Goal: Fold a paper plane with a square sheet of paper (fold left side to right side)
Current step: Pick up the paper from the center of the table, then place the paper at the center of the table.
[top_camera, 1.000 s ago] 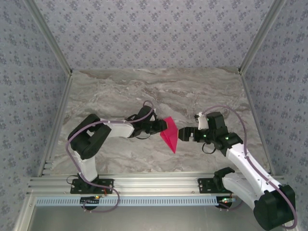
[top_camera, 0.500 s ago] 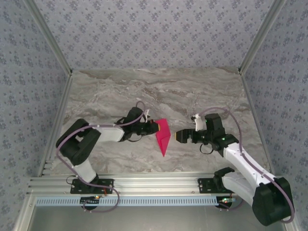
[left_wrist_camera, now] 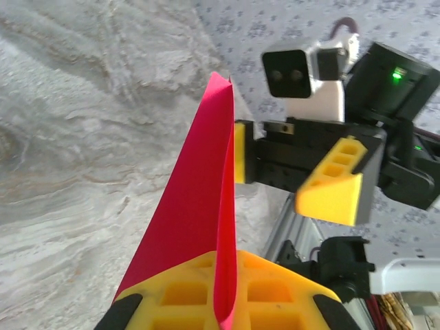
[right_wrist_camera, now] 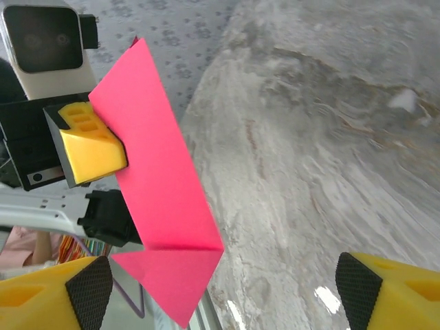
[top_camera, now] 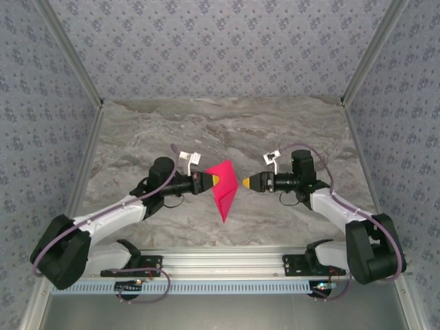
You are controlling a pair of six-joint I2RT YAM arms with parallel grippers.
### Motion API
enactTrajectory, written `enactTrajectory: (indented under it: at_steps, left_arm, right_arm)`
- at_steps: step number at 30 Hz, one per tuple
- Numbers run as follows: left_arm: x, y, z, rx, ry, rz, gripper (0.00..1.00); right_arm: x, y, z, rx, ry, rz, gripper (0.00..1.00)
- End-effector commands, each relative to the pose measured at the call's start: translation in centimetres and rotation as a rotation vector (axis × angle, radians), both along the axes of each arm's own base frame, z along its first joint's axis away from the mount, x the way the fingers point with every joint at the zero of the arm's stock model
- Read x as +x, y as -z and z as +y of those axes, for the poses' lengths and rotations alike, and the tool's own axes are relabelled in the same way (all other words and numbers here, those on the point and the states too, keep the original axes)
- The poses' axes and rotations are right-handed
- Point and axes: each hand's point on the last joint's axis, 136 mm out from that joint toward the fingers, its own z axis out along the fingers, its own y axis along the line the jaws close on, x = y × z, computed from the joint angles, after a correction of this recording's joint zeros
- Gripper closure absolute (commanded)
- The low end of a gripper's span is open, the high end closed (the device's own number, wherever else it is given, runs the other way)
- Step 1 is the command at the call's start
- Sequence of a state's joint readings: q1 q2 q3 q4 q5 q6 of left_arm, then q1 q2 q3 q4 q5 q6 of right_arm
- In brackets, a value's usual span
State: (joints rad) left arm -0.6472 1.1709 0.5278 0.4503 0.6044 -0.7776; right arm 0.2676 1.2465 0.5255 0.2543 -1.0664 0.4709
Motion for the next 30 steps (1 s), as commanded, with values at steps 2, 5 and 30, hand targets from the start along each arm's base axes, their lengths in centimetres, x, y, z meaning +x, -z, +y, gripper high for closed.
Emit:
enactTrajectory:
  at_steps: [2,5,30]
  left_arm:
    - [-1.5,-2.6,0.3,-0.056,0.058,-0.098,1.00]
    - [-1.9,-3.1,0.4,-0.069,0.067,-0.111,1.00]
    - [-1.1,-0.8,-0.2,-0.019,0.067,-0.045,1.00]
  right_arm:
    - [-0.2,-3.4,1.4,0.086,-0.113,-0.104,0.15]
    - [-0.6,-3.9,2.3,0.095,-0.152,-0.115,0.18]
    - [-1.9,-3.2,4.2,0.042,-0.254,-0.103,0.73]
